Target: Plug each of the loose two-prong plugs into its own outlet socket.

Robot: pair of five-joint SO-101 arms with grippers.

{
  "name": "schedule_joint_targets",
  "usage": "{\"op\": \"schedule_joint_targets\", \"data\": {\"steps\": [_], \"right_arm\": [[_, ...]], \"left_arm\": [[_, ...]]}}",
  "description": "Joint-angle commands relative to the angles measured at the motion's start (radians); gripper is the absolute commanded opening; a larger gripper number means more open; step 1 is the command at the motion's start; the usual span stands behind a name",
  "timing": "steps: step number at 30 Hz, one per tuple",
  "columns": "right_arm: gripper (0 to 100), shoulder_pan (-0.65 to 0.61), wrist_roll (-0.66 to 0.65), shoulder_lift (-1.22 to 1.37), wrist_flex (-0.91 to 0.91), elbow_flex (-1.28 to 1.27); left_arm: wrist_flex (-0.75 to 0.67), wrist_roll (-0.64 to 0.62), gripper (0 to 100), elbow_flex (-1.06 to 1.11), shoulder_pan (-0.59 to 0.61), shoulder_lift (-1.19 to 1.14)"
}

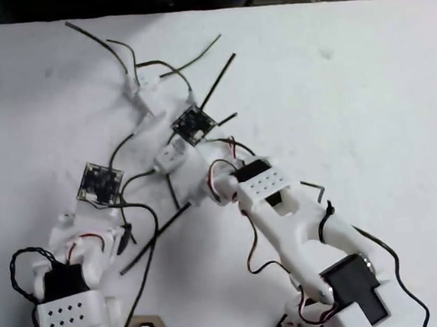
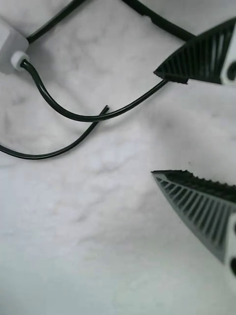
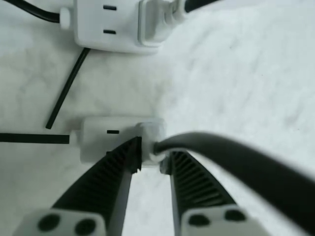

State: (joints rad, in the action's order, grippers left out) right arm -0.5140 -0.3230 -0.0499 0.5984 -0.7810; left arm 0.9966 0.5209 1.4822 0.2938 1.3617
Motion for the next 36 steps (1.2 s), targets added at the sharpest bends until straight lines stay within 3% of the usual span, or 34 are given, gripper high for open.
{"op": "schedule_joint_targets", "data": {"steps": [1,22,29,36], "right_arm": [[1.7,0.008,-0.009,0.039,0.021,0.0],[1.7,0.243,-0.011,0.062,0.012,0.394],[1.7,0.271,-0.158,0.329,0.015,0.72],[1.8,0.269,-0.195,0.682,0.019,1.14]], "left_arm": [[-0.008,0.008,29,-0.005,0.012,0.013],[-0.009,0.005,29,-0.003,0.012,0.013],[-0.009,0.005,29,-0.003,0.012,0.013],[-0.009,0.005,29,-0.003,0.012,0.013]]}}
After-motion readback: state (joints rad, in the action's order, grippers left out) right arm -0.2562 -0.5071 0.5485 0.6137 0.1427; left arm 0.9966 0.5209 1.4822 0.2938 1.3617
